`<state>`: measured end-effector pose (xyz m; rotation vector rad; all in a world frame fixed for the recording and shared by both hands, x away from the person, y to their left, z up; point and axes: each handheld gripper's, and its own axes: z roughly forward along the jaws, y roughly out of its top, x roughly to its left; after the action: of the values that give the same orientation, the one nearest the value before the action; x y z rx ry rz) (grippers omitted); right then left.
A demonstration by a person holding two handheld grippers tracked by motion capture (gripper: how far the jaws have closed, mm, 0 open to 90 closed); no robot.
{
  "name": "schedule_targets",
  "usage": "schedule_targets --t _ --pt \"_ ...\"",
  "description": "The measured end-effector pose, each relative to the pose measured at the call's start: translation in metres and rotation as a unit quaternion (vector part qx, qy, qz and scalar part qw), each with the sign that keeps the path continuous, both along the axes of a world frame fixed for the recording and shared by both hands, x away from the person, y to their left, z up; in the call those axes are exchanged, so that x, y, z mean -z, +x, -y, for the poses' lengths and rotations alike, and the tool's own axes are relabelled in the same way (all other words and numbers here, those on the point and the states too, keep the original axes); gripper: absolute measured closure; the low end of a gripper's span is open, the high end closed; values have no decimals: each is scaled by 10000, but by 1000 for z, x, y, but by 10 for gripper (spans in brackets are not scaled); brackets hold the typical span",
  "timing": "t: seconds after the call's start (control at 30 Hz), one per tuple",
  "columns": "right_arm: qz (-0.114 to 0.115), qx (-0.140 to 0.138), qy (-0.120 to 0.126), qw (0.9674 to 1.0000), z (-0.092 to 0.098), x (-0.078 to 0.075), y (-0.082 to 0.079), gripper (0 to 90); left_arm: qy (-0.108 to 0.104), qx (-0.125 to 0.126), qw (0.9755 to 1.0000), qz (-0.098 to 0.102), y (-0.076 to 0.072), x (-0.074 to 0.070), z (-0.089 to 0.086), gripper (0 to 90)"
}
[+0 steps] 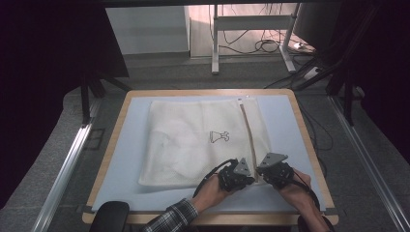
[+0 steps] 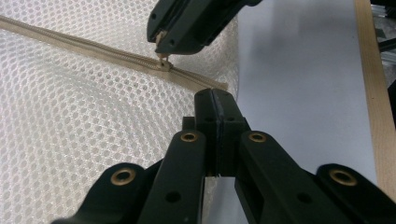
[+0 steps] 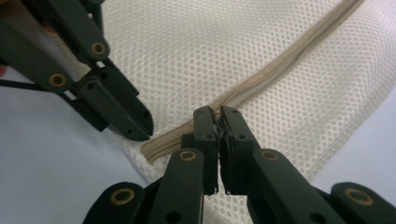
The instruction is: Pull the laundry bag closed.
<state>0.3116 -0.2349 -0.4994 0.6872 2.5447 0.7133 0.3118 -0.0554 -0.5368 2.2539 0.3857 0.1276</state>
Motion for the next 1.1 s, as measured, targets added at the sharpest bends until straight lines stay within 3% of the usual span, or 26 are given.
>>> schedule_targets --t 0.87,1.1 --pt "-167 319 342 9988 1 2 27 847 -24 -13 10000 21 -1 1 0 900" --pt "-139 302 304 9990 -2 3 28 848 -13 -11 10000 46 -2 0 0 900"
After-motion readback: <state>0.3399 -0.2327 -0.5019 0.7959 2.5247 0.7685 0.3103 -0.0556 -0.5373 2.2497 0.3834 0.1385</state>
